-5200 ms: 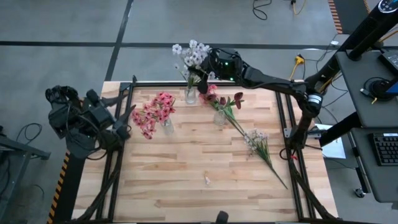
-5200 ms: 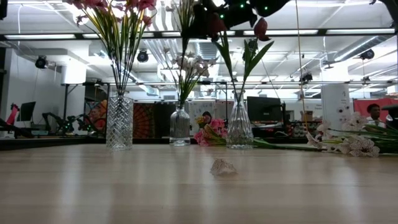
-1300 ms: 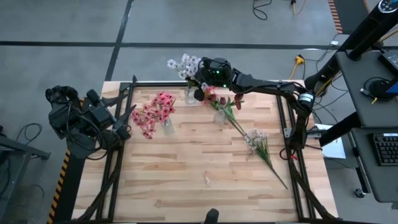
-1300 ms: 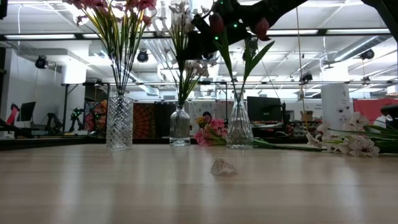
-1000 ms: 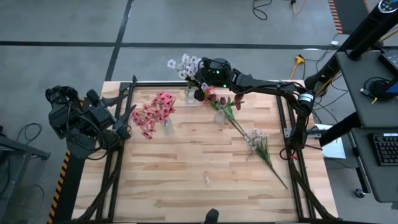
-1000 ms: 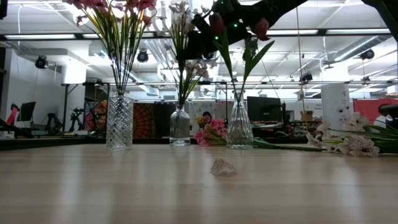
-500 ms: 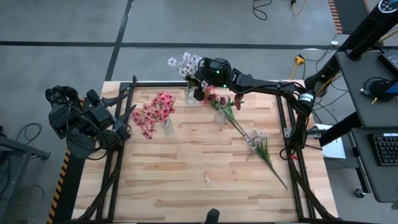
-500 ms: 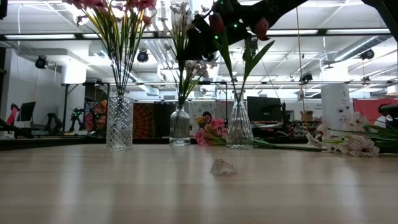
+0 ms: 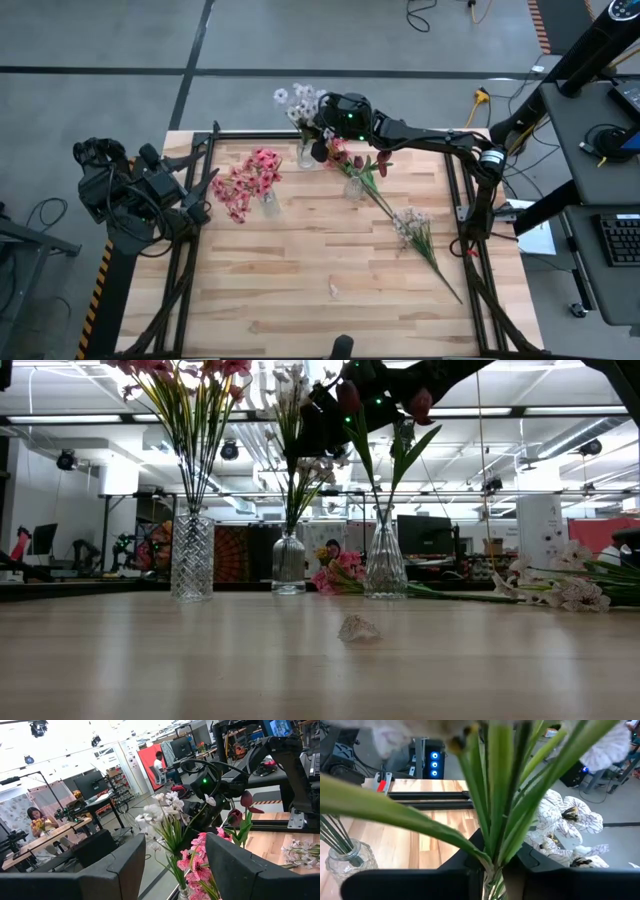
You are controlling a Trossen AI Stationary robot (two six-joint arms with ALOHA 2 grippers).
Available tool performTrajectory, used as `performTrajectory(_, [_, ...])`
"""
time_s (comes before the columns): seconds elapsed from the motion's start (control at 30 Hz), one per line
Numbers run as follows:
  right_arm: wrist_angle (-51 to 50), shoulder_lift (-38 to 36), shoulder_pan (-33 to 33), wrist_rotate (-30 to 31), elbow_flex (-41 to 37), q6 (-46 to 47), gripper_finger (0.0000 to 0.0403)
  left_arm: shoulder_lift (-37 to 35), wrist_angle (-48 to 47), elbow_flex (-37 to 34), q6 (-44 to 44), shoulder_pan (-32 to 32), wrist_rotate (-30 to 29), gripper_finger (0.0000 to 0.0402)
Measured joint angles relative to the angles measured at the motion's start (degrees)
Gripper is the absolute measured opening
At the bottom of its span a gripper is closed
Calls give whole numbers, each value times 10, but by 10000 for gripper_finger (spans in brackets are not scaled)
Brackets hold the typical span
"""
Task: Sort flowers into vase by color
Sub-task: Put the top white flower into the top transparent vase
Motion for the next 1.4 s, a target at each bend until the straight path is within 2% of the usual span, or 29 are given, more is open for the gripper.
performTrajectory(0.63, [-7, 0, 0, 1, 4, 1, 116, 0, 0, 0, 0, 0, 0, 190])
performTrajectory(1.0, [-80, 0, 0, 21, 38, 1, 169, 0, 0, 0, 0, 0, 0, 190])
performTrajectory(1.4, [-110, 0, 0, 21, 58, 1, 189, 0, 0, 0, 0, 0, 0, 190])
